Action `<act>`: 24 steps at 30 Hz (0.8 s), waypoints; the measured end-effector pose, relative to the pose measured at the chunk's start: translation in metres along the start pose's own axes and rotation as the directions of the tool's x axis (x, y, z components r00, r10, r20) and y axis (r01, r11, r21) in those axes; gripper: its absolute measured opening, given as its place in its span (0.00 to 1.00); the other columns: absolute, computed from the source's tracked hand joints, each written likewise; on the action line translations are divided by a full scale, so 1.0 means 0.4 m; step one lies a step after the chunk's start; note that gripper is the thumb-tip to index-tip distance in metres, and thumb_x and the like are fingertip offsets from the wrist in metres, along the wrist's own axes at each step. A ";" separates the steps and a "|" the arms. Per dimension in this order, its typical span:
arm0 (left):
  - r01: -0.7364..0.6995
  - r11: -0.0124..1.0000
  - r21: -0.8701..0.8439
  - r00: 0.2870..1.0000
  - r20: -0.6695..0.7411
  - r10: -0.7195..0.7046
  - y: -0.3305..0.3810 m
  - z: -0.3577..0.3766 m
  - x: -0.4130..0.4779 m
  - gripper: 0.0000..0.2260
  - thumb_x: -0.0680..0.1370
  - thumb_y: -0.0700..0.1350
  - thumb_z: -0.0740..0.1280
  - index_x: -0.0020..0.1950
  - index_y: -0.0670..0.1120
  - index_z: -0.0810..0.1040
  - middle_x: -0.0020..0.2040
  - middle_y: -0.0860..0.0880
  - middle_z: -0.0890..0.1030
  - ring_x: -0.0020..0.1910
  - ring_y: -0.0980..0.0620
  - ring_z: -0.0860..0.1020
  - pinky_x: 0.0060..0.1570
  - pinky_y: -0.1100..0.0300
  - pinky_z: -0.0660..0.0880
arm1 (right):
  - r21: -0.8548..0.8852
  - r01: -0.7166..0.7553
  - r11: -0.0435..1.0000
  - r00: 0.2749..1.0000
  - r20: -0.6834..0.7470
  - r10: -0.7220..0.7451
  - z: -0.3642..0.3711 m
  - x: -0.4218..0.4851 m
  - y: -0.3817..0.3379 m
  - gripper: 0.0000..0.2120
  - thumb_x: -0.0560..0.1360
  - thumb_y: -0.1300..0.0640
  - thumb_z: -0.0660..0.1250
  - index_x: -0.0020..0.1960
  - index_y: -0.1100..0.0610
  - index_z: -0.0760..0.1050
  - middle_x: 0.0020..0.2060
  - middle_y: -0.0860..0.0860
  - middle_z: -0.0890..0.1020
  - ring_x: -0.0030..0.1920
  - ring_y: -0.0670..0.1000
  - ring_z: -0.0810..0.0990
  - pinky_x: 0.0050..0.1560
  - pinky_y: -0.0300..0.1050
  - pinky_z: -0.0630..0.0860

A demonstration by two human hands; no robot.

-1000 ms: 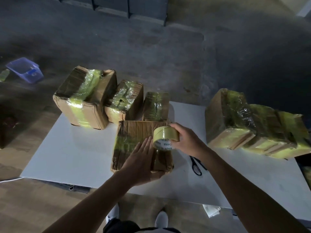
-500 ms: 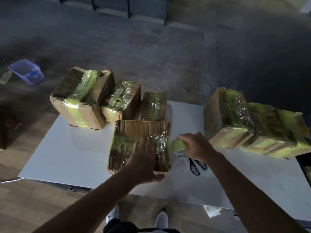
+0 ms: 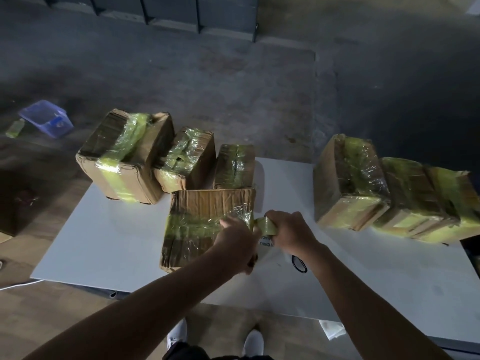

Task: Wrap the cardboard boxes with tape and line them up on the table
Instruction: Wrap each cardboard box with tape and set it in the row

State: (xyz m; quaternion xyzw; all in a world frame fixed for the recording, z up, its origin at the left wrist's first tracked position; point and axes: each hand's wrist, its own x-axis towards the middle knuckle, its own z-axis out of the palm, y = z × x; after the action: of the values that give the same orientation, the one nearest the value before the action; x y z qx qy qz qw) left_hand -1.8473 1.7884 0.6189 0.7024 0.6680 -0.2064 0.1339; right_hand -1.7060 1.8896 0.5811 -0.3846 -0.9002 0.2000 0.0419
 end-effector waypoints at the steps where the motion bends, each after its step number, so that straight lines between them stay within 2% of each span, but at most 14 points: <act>1: 0.009 0.999 -0.042 1.000 -0.010 -0.009 -0.014 -0.003 -0.008 0.49 0.69 0.62 0.74 0.78 0.47 0.48 0.70 0.22 0.57 0.68 0.24 0.63 0.53 0.45 0.78 | 0.053 0.000 0.999 1.000 -0.009 0.001 -0.010 -0.001 -0.006 0.10 0.70 0.59 0.70 0.51 0.55 0.75 0.39 0.48 0.79 0.42 0.57 0.79 0.48 0.46 0.68; 4: 0.011 0.987 -0.159 0.995 -0.097 -0.027 -0.086 -0.018 -0.052 0.50 0.67 0.67 0.71 0.78 0.49 0.48 0.72 0.26 0.58 0.66 0.31 0.69 0.54 0.46 0.76 | 0.175 0.121 0.977 0.989 -0.100 -0.105 -0.064 0.023 -0.048 0.19 0.67 0.60 0.74 0.57 0.53 0.75 0.44 0.47 0.81 0.42 0.50 0.80 0.44 0.44 0.75; 6: -0.019 0.977 -0.213 0.980 -0.197 -0.024 -0.144 -0.024 -0.091 0.50 0.68 0.69 0.69 0.79 0.49 0.47 0.73 0.31 0.60 0.63 0.36 0.74 0.54 0.49 0.77 | 0.256 0.216 0.942 0.972 -0.153 -0.181 -0.112 0.052 -0.092 0.27 0.66 0.60 0.74 0.62 0.46 0.71 0.53 0.42 0.80 0.47 0.42 0.78 0.44 0.31 0.72; 7: -0.029 0.972 -0.234 0.970 -0.242 -0.030 -0.172 -0.025 -0.112 0.50 0.68 0.70 0.67 0.79 0.49 0.48 0.72 0.34 0.62 0.61 0.38 0.75 0.54 0.50 0.77 | 0.294 0.247 0.923 0.965 -0.161 -0.207 -0.134 0.065 -0.112 0.28 0.67 0.59 0.73 0.63 0.43 0.69 0.56 0.40 0.77 0.51 0.40 0.77 0.45 0.28 0.71; 11: -0.016 0.967 -0.253 0.941 -0.331 -0.071 -0.253 -0.011 -0.183 0.49 0.68 0.72 0.63 0.79 0.46 0.52 0.71 0.40 0.67 0.58 0.41 0.79 0.52 0.52 0.79 | 0.307 0.362 0.880 0.932 -0.133 -0.337 -0.161 0.096 -0.175 0.29 0.70 0.62 0.70 0.65 0.41 0.67 0.60 0.39 0.73 0.54 0.43 0.75 0.47 0.33 0.73; 14: -0.029 0.956 -0.293 0.925 -0.370 -0.086 -0.279 0.009 -0.208 0.47 0.67 0.70 0.66 0.78 0.45 0.58 0.70 0.40 0.70 0.55 0.38 0.80 0.49 0.49 0.80 | 0.248 0.402 0.881 0.915 -0.098 -0.390 -0.168 0.112 -0.187 0.29 0.71 0.62 0.72 0.66 0.41 0.68 0.62 0.44 0.76 0.55 0.45 0.76 0.49 0.34 0.72; 16: -0.044 0.953 -0.301 0.911 -0.404 -0.086 -0.290 0.017 -0.222 0.47 0.67 0.69 0.68 0.77 0.44 0.61 0.68 0.39 0.73 0.53 0.37 0.81 0.46 0.49 0.81 | 0.134 0.370 0.919 0.929 -0.082 -0.362 -0.180 0.113 -0.165 0.29 0.69 0.59 0.75 0.65 0.42 0.72 0.59 0.46 0.79 0.51 0.45 0.76 0.50 0.37 0.70; 18: -0.086 0.964 -0.252 0.884 -0.465 -0.043 -0.300 0.032 -0.234 0.46 0.65 0.68 0.71 0.74 0.41 0.67 0.64 0.37 0.77 0.47 0.37 0.83 0.38 0.50 0.82 | 0.039 0.358 0.933 0.932 -0.080 -0.354 -0.189 0.107 -0.144 0.27 0.66 0.58 0.78 0.63 0.44 0.75 0.51 0.42 0.79 0.45 0.37 0.71 0.51 0.42 0.67; 20: -0.127 0.954 -0.272 0.850 -0.526 -0.037 -0.313 0.051 -0.242 0.44 0.65 0.67 0.71 0.72 0.42 0.67 0.61 0.35 0.79 0.43 0.37 0.83 0.33 0.50 0.82 | -0.010 0.394 0.919 0.916 -0.078 -0.393 -0.185 0.106 -0.148 0.28 0.65 0.59 0.78 0.62 0.46 0.76 0.49 0.44 0.80 0.43 0.35 0.68 0.51 0.42 0.65; 22: -0.162 0.920 -0.357 0.827 -0.558 -0.071 -0.319 0.066 -0.247 0.41 0.67 0.68 0.66 0.71 0.44 0.63 0.59 0.38 0.80 0.41 0.38 0.83 0.33 0.50 0.82 | 0.018 0.405 0.914 0.911 -0.099 -0.401 -0.180 0.113 -0.162 0.29 0.65 0.61 0.78 0.63 0.48 0.76 0.53 0.48 0.82 0.47 0.41 0.74 0.49 0.37 0.65; 24: -0.184 0.873 -0.451 0.826 -0.552 -0.110 -0.317 0.087 -0.253 0.39 0.69 0.69 0.64 0.70 0.45 0.63 0.59 0.39 0.80 0.42 0.39 0.83 0.34 0.50 0.82 | 0.153 0.354 0.923 0.932 -0.134 -0.336 -0.181 0.115 -0.170 0.30 0.67 0.61 0.75 0.65 0.47 0.73 0.57 0.47 0.80 0.52 0.45 0.77 0.47 0.34 0.69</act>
State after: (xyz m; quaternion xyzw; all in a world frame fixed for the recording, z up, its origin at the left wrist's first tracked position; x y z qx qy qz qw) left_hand -1.9794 1.6921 0.6467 0.6882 0.6930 0.1862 0.1074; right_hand -1.7677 1.9036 0.6704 -0.2248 -0.9293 0.2473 0.1573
